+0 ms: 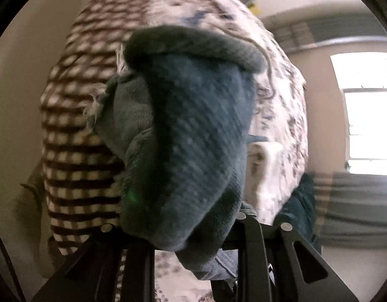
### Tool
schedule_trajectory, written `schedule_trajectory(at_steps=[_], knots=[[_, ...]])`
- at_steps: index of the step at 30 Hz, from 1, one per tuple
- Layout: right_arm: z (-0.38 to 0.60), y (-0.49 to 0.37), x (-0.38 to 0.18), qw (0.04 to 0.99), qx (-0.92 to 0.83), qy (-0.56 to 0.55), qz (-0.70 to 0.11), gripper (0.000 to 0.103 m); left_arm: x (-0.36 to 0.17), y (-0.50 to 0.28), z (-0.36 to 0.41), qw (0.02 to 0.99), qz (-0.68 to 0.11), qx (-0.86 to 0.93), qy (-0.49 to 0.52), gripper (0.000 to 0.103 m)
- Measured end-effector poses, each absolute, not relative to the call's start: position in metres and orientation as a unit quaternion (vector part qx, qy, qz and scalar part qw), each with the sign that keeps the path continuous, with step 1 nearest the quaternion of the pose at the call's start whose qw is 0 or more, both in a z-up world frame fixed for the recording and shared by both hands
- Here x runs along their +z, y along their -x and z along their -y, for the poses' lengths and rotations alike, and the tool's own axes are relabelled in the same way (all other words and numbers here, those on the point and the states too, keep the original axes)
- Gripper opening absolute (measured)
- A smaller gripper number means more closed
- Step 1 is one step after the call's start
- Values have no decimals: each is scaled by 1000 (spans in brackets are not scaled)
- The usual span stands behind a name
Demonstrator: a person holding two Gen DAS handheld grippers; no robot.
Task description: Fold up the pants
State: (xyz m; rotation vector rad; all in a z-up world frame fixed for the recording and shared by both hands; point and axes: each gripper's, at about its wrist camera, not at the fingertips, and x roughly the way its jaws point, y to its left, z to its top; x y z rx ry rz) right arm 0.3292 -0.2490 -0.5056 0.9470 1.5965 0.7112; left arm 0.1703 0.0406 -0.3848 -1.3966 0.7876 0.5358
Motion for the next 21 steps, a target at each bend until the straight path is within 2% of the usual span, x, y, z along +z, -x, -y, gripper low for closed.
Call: schedule_trajectory(at_steps=[6,13,18,21], knots=[[265,-365,-418,584,288,-429,-626,22,-324,-243,-55,691,-367,167,600,20],[288,-468,-330,660,238,-479,-527,22,-269,-406,-63,724,-396,43,563,20],[324,-535,-313,694,214,-503,-469,22,-269,-525,-55,744,-403,-29,532,20],[333,-573,-341,700,201,-512,-456,22,-303,-567,-50,748,-410,-49,521,20]])
